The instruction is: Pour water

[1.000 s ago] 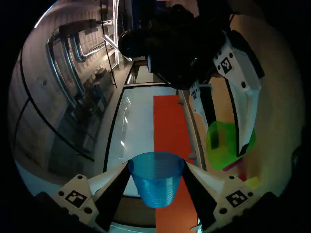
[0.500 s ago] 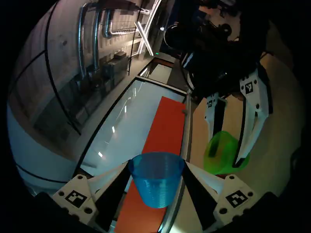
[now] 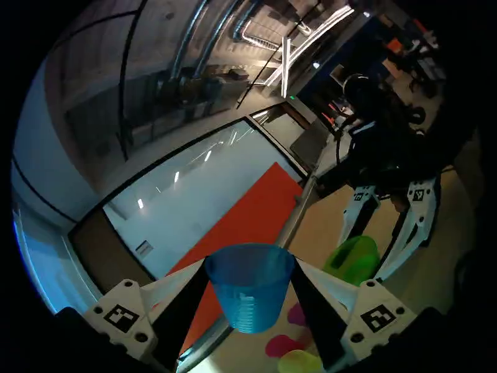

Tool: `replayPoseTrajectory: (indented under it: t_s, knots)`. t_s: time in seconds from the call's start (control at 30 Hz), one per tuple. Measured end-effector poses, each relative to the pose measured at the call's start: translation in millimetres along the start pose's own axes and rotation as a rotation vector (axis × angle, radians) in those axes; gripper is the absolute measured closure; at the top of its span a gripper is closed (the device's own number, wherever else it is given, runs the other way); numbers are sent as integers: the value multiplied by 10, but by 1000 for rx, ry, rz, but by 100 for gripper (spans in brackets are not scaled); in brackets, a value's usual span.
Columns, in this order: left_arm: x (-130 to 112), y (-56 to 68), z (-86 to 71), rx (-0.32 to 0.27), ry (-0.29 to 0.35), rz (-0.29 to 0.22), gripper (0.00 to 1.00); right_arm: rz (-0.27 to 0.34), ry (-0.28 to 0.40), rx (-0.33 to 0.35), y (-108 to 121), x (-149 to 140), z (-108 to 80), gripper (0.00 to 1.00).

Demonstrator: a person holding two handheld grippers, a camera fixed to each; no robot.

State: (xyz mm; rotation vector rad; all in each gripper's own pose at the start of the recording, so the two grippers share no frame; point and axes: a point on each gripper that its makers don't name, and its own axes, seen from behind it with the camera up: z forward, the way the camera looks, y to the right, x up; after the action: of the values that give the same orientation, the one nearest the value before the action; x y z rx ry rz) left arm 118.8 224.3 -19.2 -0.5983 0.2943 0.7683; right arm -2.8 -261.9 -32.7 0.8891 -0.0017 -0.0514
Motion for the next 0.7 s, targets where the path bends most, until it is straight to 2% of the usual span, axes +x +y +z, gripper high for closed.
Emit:
replayPoseTrajectory:
  t_s: [0.1, 0.3, 0.5, 0.6, 0.7]
  knots:
    - [-54, -35, 5, -1, -2, -73, 12, -3, 5, -6, 7, 27, -14, 11]
    - [-187, -30, -2, -1, -7, -199, 12, 0, 13, -14, 25, 56, -43, 11]
    - [-353, 14, 12, -20, -37, -384, 12, -2, 18, -25, 41, 100, -67, 11]
    - [-390, 22, 18, -32, -29, -458, 12, 0, 24, -27, 44, 135, -86, 11]
    - [-424, 28, 36, -39, -27, -509, 12, 1, 26, -31, 57, 157, -105, 11]
